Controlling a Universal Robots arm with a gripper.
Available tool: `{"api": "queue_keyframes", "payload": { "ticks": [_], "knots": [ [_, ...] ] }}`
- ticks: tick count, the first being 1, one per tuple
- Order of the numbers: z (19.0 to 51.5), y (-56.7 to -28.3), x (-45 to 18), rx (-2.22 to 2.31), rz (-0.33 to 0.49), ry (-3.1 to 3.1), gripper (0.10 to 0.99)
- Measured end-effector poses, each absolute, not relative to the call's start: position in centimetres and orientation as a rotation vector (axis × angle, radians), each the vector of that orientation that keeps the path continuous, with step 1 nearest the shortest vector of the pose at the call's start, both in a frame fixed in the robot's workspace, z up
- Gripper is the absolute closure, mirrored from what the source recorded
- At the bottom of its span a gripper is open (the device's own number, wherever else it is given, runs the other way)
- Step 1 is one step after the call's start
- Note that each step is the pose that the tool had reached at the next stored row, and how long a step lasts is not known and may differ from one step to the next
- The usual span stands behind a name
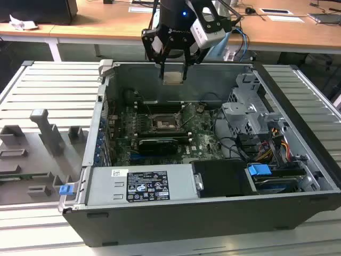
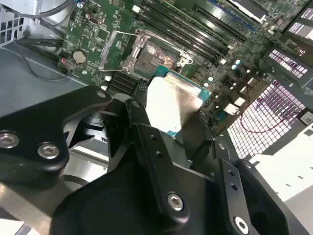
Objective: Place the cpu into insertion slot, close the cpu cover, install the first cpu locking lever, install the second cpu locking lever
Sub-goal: 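Place the cpu into insertion slot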
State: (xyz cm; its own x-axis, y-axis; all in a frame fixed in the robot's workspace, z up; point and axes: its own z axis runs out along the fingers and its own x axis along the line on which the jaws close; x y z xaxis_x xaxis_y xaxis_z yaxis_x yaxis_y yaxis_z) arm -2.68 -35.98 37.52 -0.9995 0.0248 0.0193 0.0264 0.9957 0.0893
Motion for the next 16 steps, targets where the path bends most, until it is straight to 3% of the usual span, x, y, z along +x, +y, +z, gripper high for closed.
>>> {"api": "queue_keyframes", "payload": {
  "ticks": [16],
  "knots": [
    [37.19, -35.98, -2.69, -0.317, -0.138, -3.112, 0.561]
  ]
}}
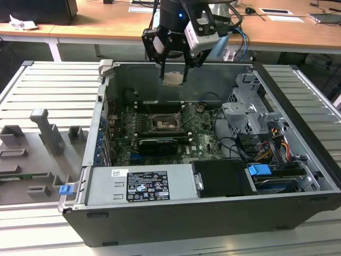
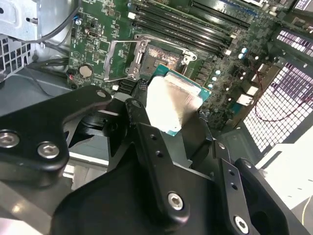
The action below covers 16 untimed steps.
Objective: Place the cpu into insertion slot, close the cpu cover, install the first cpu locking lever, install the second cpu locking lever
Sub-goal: 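Place the cpu into insertion slot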
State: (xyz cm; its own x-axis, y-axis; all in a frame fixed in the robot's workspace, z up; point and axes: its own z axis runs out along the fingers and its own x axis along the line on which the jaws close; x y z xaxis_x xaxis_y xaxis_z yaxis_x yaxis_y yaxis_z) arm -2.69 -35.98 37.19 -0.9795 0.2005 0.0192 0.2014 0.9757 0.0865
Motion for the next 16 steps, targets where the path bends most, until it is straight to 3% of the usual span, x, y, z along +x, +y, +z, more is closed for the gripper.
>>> {"api": "queue_keyframes", "payload": {
  "ticks": [16],
  "knots": [
    [37.14, -35.98, -2.69, -0.534, -0.139, -3.089, 0.561]
  ]
}}
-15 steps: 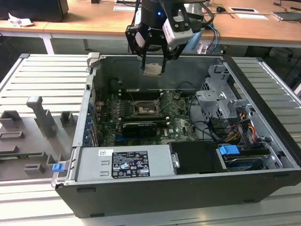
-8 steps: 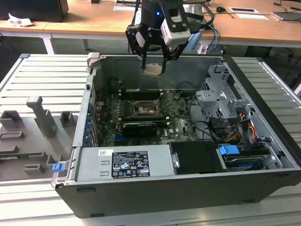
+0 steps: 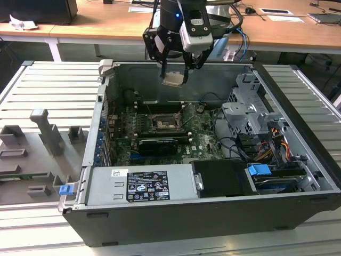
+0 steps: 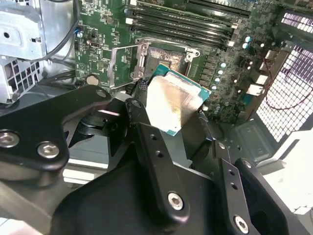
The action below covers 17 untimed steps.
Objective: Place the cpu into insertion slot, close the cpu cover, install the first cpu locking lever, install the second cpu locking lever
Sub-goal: 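Place the cpu into insertion slot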
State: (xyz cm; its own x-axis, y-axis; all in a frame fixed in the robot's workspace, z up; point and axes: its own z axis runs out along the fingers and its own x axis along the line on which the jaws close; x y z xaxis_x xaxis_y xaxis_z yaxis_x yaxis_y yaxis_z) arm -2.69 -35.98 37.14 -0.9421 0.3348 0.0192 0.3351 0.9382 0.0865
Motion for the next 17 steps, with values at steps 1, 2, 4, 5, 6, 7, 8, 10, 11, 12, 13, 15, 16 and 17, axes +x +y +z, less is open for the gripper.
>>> {"api": "queue_keyframes", "payload": {
  "ticks": [1, 2, 4, 5, 6, 7, 8, 10, 11, 12, 13, 15, 16, 17],
  "knots": [
    [37.13, -35.98, -2.69, -0.553, -0.139, -3.086, 0.561],
    [37.13, -35.98, -2.69, -0.571, -0.139, -3.083, 0.561],
    [37.11, -35.98, -2.69, -0.614, -0.139, -3.076, 0.561],
    [37.1, -35.98, -2.69, -0.644, -0.139, -3.071, 0.561],
    [37.09, -35.98, -2.69, -0.665, -0.139, -3.067, 0.561],
    [37.08, -35.98, -2.69, -0.685, -0.139, -3.063, 0.561],
    [37.05, -35.98, -2.69, -0.707, -0.139, -3.059, 0.561],
    [37.01, -35.98, -2.69, -0.76, -0.137, -3.048, 0.561],
    [36.97, -35.98, -2.69, -0.811, -0.137, -3.036, 0.561],
    [36.95, -35.98, -2.69, -0.839, -0.137, -3.029, 0.561],
    [36.92, -35.98, -2.69, -0.868, -0.137, -3.022, 0.561],
    [36.9, -35.98, -2.73, -0.892, -0.136, -3.016, 0.561],
    [36.89, -35.97, -2.76, -0.896, -0.137, -3.015, 0.561],
    [36.88, -35.97, -2.81, -0.898, -0.137, -3.014, 0.561]
  ]
}}
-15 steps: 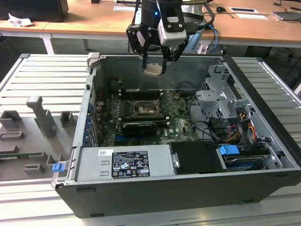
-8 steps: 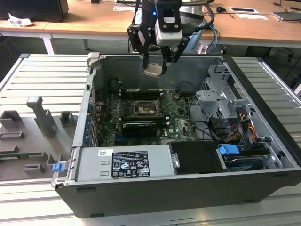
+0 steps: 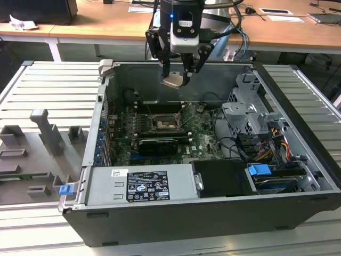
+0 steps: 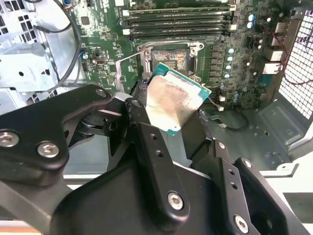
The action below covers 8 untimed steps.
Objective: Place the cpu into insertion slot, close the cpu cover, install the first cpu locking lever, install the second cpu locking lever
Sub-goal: 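Place the cpu into insertion slot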
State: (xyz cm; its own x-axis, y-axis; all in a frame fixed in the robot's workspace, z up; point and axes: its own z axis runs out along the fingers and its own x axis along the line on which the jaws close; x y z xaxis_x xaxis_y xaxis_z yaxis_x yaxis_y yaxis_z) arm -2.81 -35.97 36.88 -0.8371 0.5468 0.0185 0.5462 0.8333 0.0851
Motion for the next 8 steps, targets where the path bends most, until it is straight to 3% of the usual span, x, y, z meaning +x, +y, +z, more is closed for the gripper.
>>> {"api": "queue_keyframes", "payload": {
  "ticks": [8],
  "knots": [
    [36.8, -35.96, -3.44, 0.972, 0.136, 2.975, 0.561]
  ]
}}
